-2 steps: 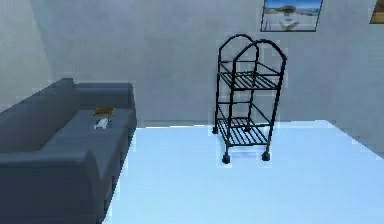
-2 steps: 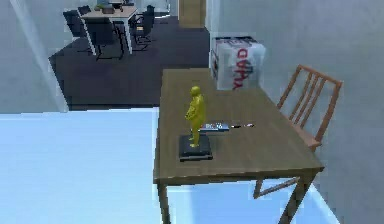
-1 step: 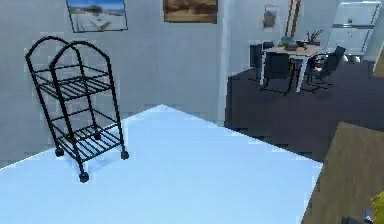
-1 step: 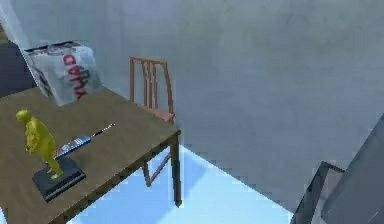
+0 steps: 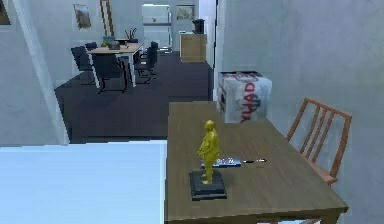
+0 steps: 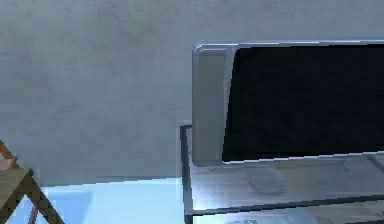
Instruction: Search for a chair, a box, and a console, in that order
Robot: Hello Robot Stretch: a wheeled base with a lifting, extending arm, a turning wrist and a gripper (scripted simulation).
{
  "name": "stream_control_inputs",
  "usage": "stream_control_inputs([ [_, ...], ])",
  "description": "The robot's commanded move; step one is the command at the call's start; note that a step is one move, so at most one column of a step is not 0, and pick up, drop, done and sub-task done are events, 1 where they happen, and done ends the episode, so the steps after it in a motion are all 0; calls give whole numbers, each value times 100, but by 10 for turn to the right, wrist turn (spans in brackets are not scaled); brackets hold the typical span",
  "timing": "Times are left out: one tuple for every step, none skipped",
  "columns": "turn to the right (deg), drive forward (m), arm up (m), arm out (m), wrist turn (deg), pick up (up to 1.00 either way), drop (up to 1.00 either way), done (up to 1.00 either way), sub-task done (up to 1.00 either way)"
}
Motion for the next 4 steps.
stream_control_inputs([
  [120,0,0,0,0,0,0,0,0],
  [0,0,0,0,0,0,0,0,100],
  [-450,0,0,0,0,0,0,0,0],
  [-420,0,0,0,0,0,0,0,0],
])
